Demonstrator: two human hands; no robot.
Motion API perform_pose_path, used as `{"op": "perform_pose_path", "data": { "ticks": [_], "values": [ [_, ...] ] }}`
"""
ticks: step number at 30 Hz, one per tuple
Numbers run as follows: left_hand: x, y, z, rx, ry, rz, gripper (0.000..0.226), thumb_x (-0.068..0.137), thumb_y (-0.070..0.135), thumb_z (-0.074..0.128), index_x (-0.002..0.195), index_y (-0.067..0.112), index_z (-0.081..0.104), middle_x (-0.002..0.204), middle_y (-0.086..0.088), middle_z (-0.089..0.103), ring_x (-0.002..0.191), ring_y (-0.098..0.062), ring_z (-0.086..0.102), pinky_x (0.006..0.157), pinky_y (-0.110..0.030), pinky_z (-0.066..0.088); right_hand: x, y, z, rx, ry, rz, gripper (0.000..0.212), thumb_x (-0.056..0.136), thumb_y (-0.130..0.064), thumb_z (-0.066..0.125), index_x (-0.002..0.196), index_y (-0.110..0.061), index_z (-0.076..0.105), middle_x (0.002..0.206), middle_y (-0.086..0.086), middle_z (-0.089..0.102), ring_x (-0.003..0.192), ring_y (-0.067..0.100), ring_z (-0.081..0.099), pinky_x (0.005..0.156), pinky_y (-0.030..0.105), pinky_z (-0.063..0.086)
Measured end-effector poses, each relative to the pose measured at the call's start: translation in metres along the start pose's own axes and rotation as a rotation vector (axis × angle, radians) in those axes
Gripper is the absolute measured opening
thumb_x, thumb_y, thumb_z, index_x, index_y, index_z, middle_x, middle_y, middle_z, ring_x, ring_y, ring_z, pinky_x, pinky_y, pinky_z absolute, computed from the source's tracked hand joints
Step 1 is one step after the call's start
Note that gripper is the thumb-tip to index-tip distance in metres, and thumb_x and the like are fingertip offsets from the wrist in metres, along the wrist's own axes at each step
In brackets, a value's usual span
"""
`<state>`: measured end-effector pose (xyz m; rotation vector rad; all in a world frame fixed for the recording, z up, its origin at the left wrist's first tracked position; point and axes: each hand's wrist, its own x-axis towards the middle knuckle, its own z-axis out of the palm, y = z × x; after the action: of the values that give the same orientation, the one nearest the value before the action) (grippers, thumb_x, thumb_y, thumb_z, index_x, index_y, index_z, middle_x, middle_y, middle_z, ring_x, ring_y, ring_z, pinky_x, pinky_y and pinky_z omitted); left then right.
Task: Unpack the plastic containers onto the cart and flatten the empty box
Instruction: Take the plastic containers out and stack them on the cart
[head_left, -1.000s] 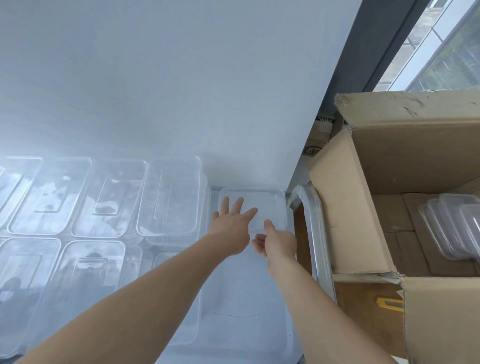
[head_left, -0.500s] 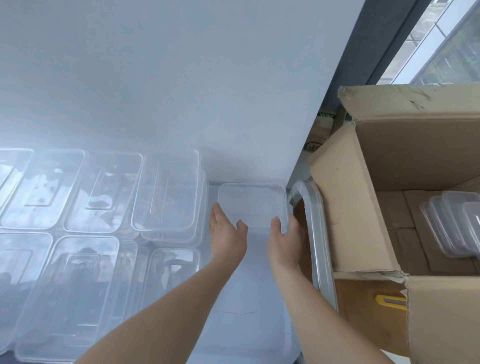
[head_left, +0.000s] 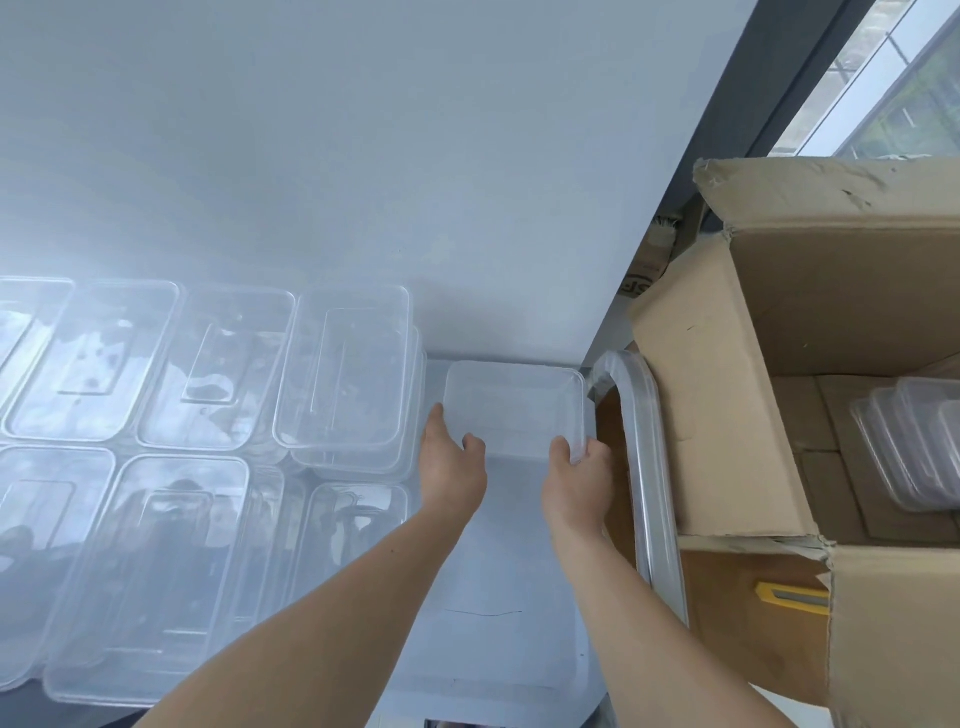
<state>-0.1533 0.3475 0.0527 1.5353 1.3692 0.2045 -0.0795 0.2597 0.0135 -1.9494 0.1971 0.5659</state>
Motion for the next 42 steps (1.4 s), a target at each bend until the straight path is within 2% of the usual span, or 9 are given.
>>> {"op": "perform_pose_path", "data": {
  "ticks": [3, 8, 14, 20, 24, 28, 34, 39, 42],
  "values": [
    [0.002, -0.001, 0.000, -0.014, 0.005, 0.002, 0.060, 0.103, 0.016, 0.042, 0.158, 0.016, 0.017, 0.163, 0.002, 0.024, 0.150, -0.018, 0.023, 0.120, -0.036, 0.026, 0.004, -0.007, 0.000, 0.013, 0.007, -0.014, 0.030, 0.097, -0.023, 0.055, 0.124, -0.010, 0.056, 0.111, 0.005, 0.067, 0.100, 0.026, 0.063, 0.091, 0.039, 0.052],
    [0.003, -0.003, -0.001, -0.033, -0.003, -0.008, 0.059, 0.103, 0.012, 0.038, 0.158, 0.016, 0.018, 0.163, 0.003, 0.024, 0.149, -0.016, 0.024, 0.110, -0.020, 0.022, 0.014, -0.019, -0.002, -0.021, -0.034, -0.050, 0.022, 0.099, -0.017, 0.051, 0.119, -0.013, 0.060, 0.095, -0.002, 0.065, 0.083, 0.017, 0.060, 0.071, 0.026, 0.043],
    [0.005, -0.003, -0.004, 0.006, -0.028, -0.009, 0.059, 0.104, 0.013, 0.036, 0.159, 0.017, 0.017, 0.163, 0.001, 0.024, 0.148, -0.018, 0.027, 0.099, -0.018, 0.022, 0.016, -0.024, -0.005, -0.079, -0.062, -0.031, 0.027, 0.099, -0.020, 0.051, 0.123, -0.012, 0.060, 0.106, 0.004, 0.067, 0.097, 0.024, 0.062, 0.083, 0.032, 0.048],
    [0.005, 0.004, -0.006, 0.041, -0.044, 0.002, 0.061, 0.104, 0.017, 0.036, 0.159, 0.018, 0.010, 0.165, 0.001, 0.019, 0.150, -0.019, 0.022, 0.113, -0.028, 0.025, 0.014, -0.030, -0.005, -0.092, -0.122, 0.013, 0.035, 0.096, -0.027, 0.054, 0.127, -0.011, 0.058, 0.116, 0.007, 0.066, 0.107, 0.028, 0.062, 0.093, 0.040, 0.051],
    [-0.007, 0.005, -0.007, 0.063, -0.062, -0.011, 0.066, 0.105, 0.021, 0.038, 0.160, 0.016, 0.001, 0.167, 0.001, 0.009, 0.152, -0.017, 0.014, 0.116, -0.029, 0.019, 0.002, -0.032, -0.008, -0.095, -0.161, 0.077, 0.065, 0.090, -0.042, 0.055, 0.144, -0.008, 0.041, 0.140, 0.011, 0.054, 0.126, 0.032, 0.053, 0.104, 0.047, 0.046],
    [-0.023, 0.009, -0.010, 0.073, -0.085, -0.023, 0.068, 0.105, 0.021, 0.040, 0.159, 0.011, 0.000, 0.167, -0.003, 0.008, 0.152, -0.019, 0.013, 0.118, -0.030, 0.017, -0.016, -0.040, -0.021, -0.064, -0.179, 0.095, 0.073, 0.092, -0.040, 0.057, 0.152, -0.010, 0.030, 0.149, 0.006, 0.045, 0.134, 0.027, 0.046, 0.110, 0.044, 0.041],
    [-0.064, 0.021, -0.024, 0.176, -0.117, 0.011, 0.070, 0.100, 0.023, 0.046, 0.158, 0.010, 0.010, 0.164, -0.009, 0.018, 0.146, -0.028, 0.030, 0.117, -0.041, 0.031, -0.045, -0.037, -0.048, -0.182, -0.289, -0.027, 0.087, 0.070, -0.056, 0.053, 0.146, -0.018, 0.038, 0.144, 0.003, 0.051, 0.132, 0.027, 0.049, 0.109, 0.051, 0.043],
    [-0.105, 0.032, -0.043, 0.277, -0.159, 0.042, 0.067, 0.100, 0.026, 0.048, 0.156, 0.008, 0.017, 0.161, -0.010, 0.024, 0.145, -0.026, 0.031, 0.114, -0.037, 0.032, -0.082, -0.061, -0.086, -0.389, -0.461, -0.215, 0.076, 0.093, -0.042, 0.056, 0.158, -0.019, 0.022, 0.162, -0.004, 0.026, 0.146, 0.020, 0.032, 0.117, 0.036, 0.031],
    [-0.134, 0.033, -0.056, 0.387, -0.231, 0.105, 0.065, 0.100, 0.030, 0.049, 0.156, 0.010, 0.022, 0.160, -0.009, 0.027, 0.144, -0.025, 0.034, 0.114, -0.039, 0.033, -0.101, -0.068, -0.118, -0.499, -0.506, -0.355, 0.066, 0.098, -0.037, 0.055, 0.156, -0.018, 0.028, 0.162, -0.005, 0.029, 0.147, 0.014, 0.028, 0.112, 0.027, 0.027]
  ]
}}
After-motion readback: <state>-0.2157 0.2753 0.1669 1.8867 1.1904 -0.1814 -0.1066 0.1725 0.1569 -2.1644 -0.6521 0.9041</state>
